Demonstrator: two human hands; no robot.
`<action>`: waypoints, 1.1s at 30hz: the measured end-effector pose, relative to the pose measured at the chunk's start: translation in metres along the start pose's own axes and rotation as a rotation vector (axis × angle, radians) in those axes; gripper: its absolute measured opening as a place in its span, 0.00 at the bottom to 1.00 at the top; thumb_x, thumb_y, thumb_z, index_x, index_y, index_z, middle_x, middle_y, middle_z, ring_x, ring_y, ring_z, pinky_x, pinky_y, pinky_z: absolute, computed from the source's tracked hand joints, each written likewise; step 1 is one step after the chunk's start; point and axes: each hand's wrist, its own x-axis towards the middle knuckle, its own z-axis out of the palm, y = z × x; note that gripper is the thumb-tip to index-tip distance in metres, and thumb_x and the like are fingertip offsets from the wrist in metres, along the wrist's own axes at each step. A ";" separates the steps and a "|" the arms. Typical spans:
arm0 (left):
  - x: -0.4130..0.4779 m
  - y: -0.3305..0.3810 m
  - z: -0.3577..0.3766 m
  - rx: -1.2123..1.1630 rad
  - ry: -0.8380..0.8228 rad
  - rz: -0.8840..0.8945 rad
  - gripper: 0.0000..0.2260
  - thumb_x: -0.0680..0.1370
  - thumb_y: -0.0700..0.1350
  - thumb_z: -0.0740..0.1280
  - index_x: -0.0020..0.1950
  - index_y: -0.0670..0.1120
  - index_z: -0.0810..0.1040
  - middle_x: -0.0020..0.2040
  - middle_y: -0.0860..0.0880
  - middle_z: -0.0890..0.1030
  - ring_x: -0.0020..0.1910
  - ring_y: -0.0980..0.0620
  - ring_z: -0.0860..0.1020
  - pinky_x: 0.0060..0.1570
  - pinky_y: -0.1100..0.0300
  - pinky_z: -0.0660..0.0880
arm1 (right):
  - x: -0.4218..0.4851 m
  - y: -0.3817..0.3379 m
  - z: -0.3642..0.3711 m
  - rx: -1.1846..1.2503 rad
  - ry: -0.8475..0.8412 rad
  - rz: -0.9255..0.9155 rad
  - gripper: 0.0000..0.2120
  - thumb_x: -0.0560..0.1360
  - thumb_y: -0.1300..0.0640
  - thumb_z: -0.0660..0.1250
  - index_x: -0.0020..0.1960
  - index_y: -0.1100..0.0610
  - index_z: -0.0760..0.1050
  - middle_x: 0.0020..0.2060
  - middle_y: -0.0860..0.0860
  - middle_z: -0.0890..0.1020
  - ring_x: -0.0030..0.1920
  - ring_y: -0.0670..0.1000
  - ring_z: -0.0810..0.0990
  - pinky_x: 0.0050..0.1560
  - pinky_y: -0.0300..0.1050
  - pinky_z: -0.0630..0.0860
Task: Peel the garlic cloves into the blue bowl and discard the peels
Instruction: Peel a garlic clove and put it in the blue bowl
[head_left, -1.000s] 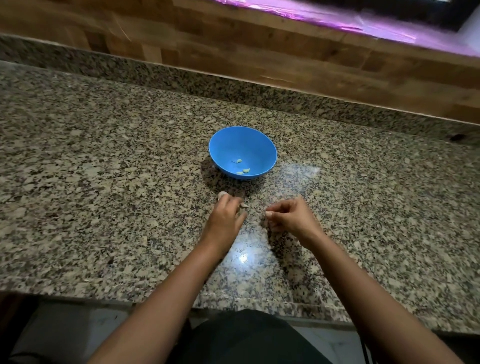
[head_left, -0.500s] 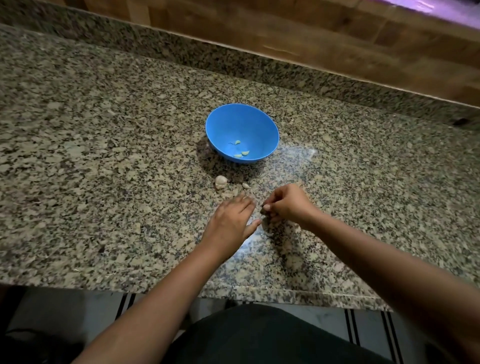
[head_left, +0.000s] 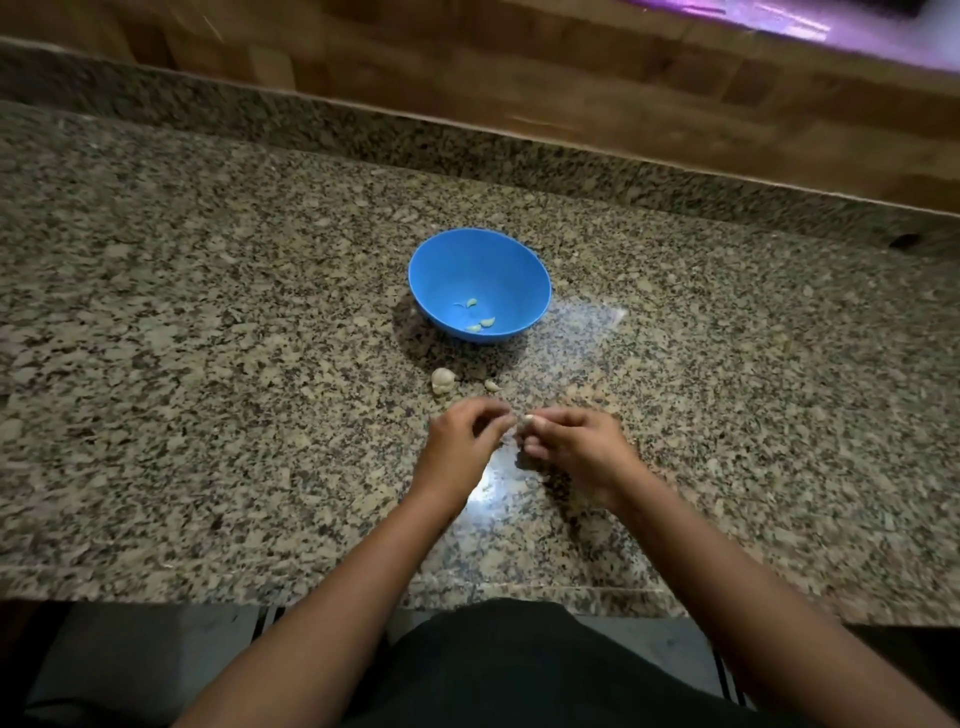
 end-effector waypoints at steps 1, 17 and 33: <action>0.001 0.006 0.000 -0.142 -0.015 -0.098 0.02 0.75 0.43 0.70 0.46 0.48 0.82 0.43 0.52 0.83 0.43 0.59 0.80 0.43 0.68 0.76 | -0.002 0.003 0.000 0.138 -0.007 0.017 0.05 0.74 0.70 0.63 0.47 0.67 0.78 0.39 0.61 0.82 0.35 0.53 0.82 0.35 0.42 0.81; 0.017 0.021 -0.007 -0.282 -0.184 -0.019 0.02 0.75 0.40 0.69 0.45 0.44 0.77 0.39 0.49 0.79 0.41 0.53 0.77 0.50 0.50 0.77 | -0.017 -0.011 -0.001 0.272 -0.097 0.043 0.07 0.73 0.70 0.64 0.50 0.68 0.77 0.40 0.60 0.82 0.40 0.55 0.81 0.47 0.49 0.80; 0.002 0.016 -0.008 0.145 -0.329 0.156 0.04 0.78 0.45 0.64 0.45 0.47 0.71 0.45 0.53 0.72 0.41 0.60 0.71 0.41 0.68 0.72 | -0.009 -0.003 0.001 0.513 -0.026 0.089 0.07 0.76 0.65 0.62 0.52 0.64 0.76 0.43 0.57 0.82 0.40 0.50 0.79 0.41 0.43 0.80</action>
